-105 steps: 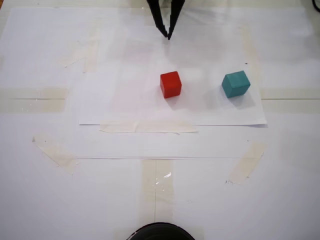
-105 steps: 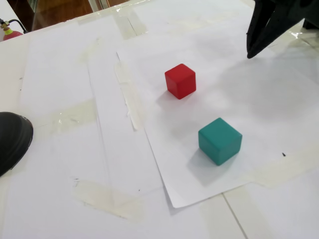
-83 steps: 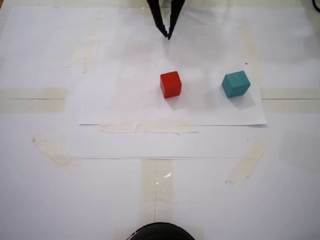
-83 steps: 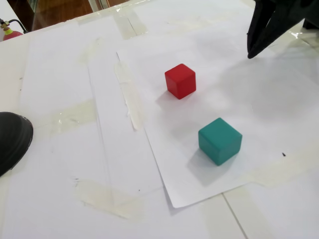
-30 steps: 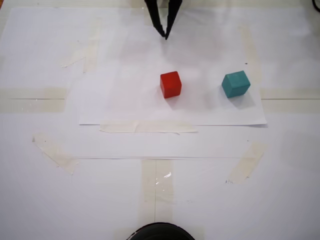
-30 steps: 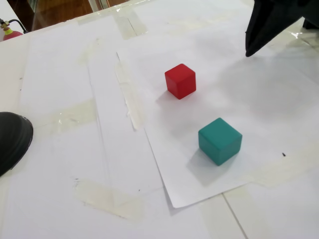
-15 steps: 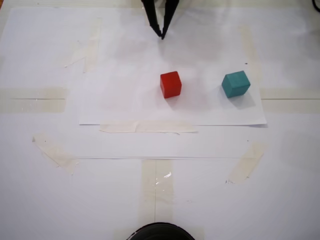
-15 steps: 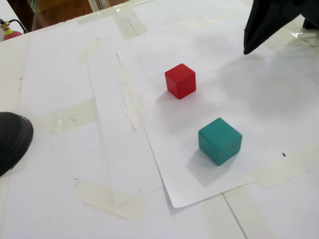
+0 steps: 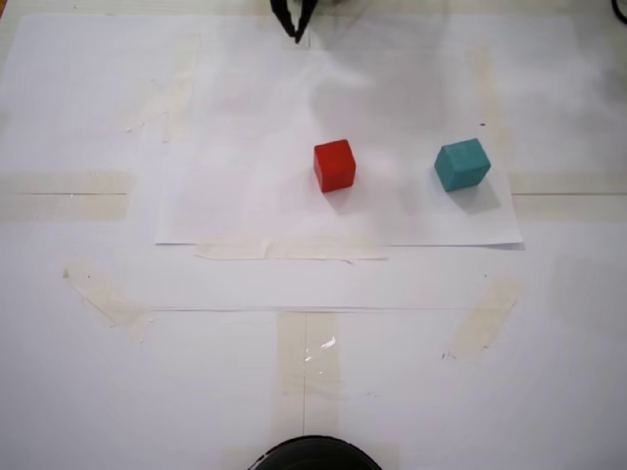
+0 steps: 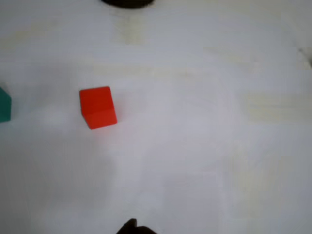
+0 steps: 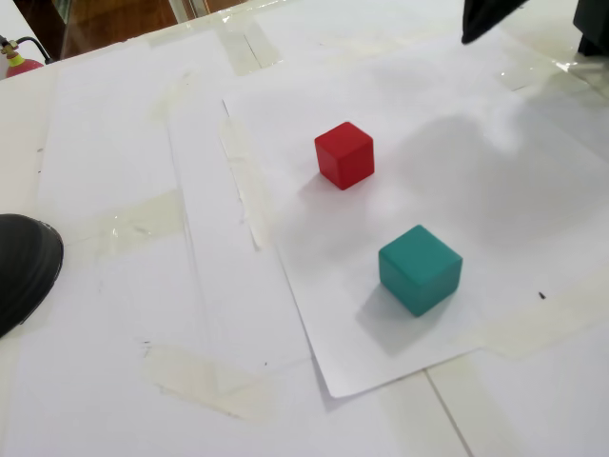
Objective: Put the red cube on the top of the blue cube.
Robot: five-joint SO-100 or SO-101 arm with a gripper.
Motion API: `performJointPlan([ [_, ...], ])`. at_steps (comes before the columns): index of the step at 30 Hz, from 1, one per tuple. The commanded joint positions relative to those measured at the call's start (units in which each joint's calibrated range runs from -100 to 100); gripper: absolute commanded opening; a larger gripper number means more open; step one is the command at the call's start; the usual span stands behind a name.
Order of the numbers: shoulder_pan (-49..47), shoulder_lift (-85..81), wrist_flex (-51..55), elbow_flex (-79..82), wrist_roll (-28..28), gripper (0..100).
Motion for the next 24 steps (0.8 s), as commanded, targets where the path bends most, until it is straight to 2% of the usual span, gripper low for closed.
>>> performJointPlan([
  [1, 1.93, 1.6, 0.42, -9.53, 1.71, 0],
  [10, -2.61, 24.52, -4.88, -26.69, 2.49, 0],
  [24, -10.18, 57.4, -2.52, -52.93, 1.51, 0],
])
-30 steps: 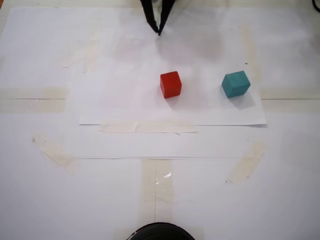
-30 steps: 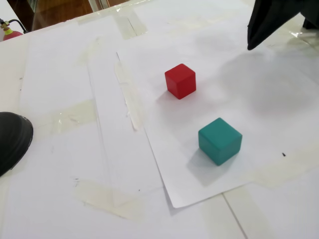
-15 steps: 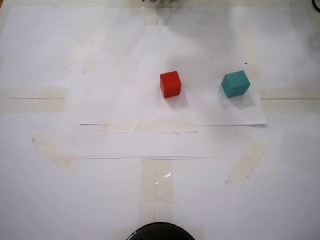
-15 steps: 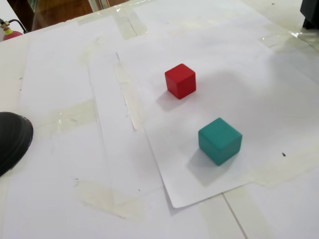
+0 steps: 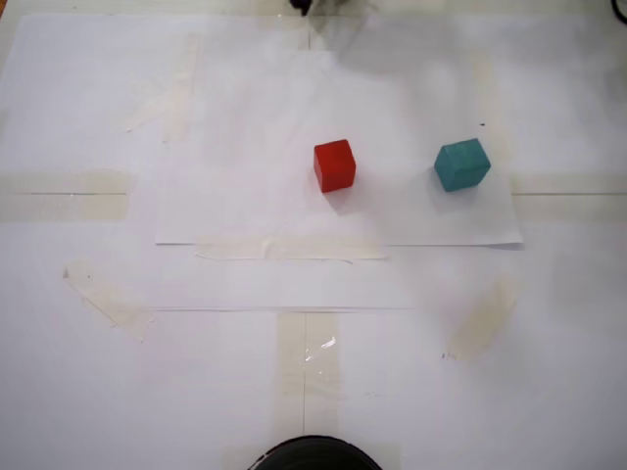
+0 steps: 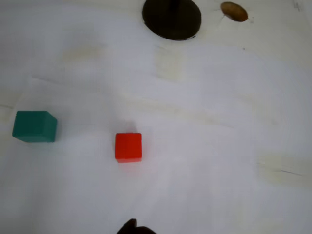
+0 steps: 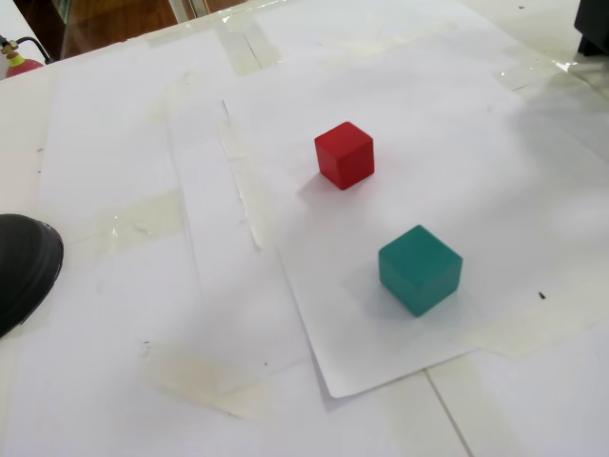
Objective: Put the red cube on the top of the blue cube.
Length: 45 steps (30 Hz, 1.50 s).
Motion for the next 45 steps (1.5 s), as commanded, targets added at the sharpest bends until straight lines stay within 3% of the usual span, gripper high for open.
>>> performJointPlan([
  [1, -2.08, 10.34, 1.31, -14.08, -0.78, 0],
  [14, -5.41, 29.4, 3.83, -25.7, -2.39, 0],
  [29, -8.14, 45.37, -3.99, -31.78, -0.54, 0],
  [38, -7.68, 46.91, -3.02, -33.5, -0.98, 17],
  [45, -8.89, 47.25, -2.85, -32.69, -3.32, 24],
])
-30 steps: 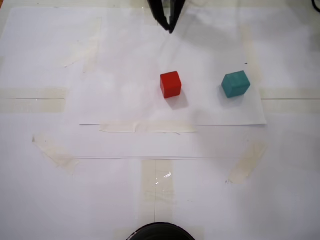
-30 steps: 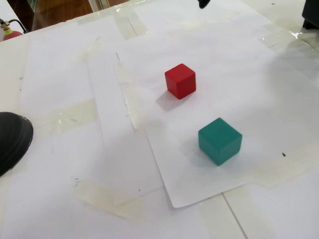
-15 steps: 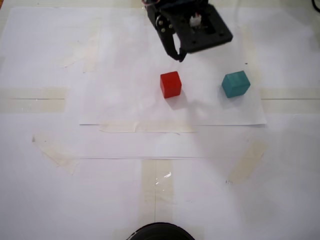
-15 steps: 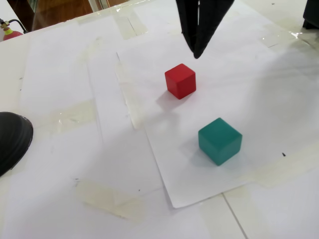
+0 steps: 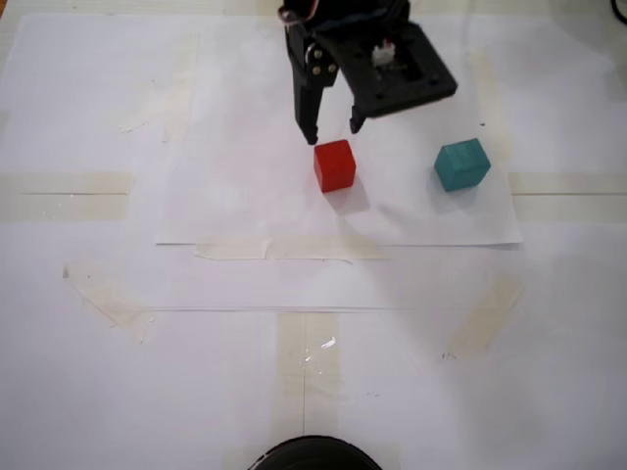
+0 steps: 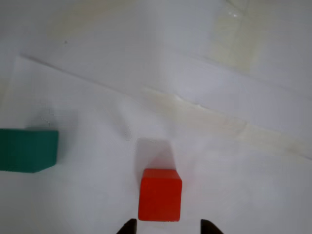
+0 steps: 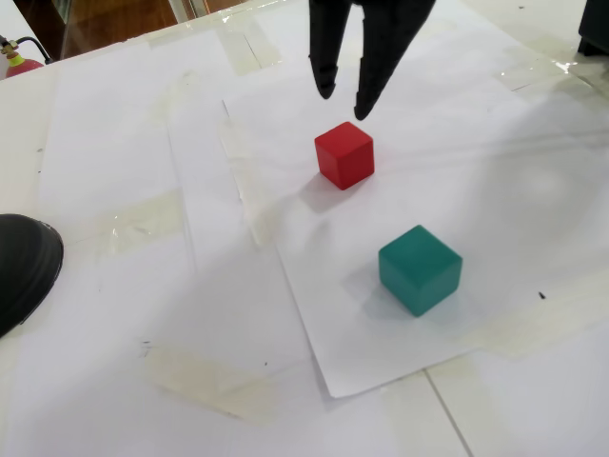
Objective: Put the red cube on the top of the blue cube.
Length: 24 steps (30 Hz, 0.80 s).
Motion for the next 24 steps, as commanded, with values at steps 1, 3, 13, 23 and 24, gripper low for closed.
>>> performJointPlan([
  [1, -1.23, 0.05, -0.17, -4.04, -1.22, 25],
  [3, -1.83, 0.48, -1.56, -2.77, -1.32, 29],
  [13, -3.2, 2.62, -6.85, 2.68, -1.27, 32],
  [23, -1.61, 5.29, -8.81, 4.41, -0.78, 30],
  [24, -1.46, 5.54, -8.89, 4.41, -0.78, 30],
])
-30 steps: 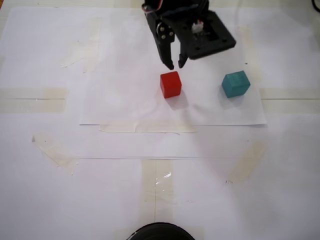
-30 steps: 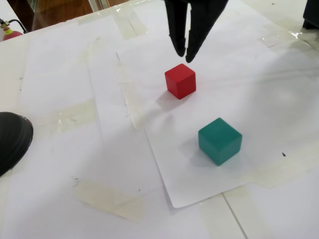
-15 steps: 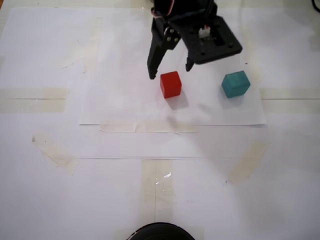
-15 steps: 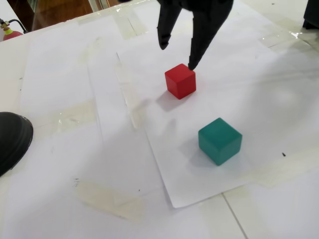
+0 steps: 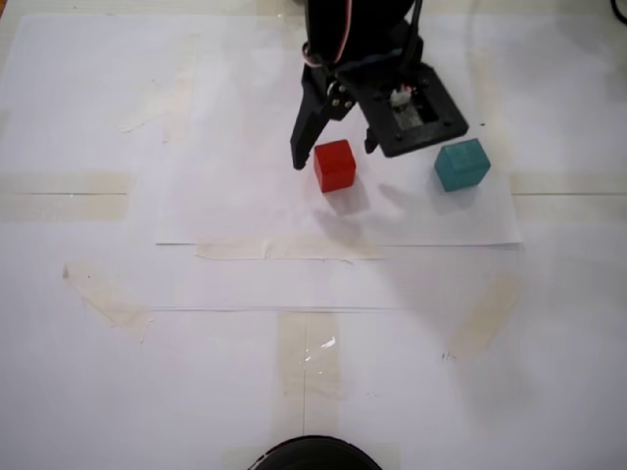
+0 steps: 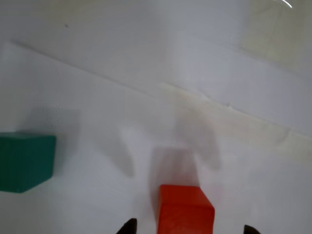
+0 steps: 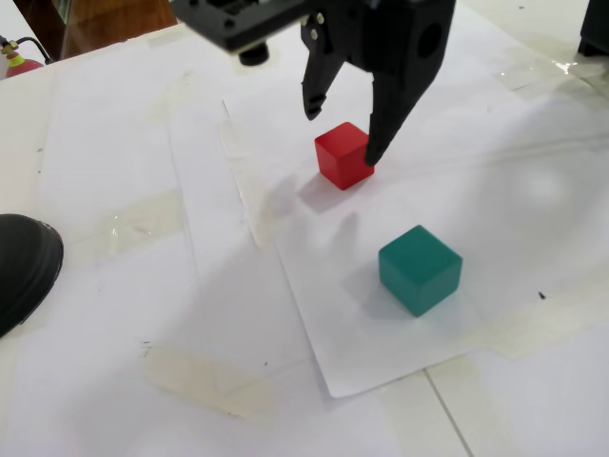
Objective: Put the red cube on the top of the blue cube.
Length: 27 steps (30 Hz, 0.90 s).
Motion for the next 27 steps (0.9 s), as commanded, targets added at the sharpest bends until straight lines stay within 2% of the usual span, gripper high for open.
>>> performJointPlan([
  [1, 1.18, 0.16, -1.25, 0.25, 0.2, 30],
  [17, 1.1, 4.79, -6.14, 1.61, 0.49, 28],
  [27, 1.86, 4.19, -5.73, 1.61, 0.73, 17],
])
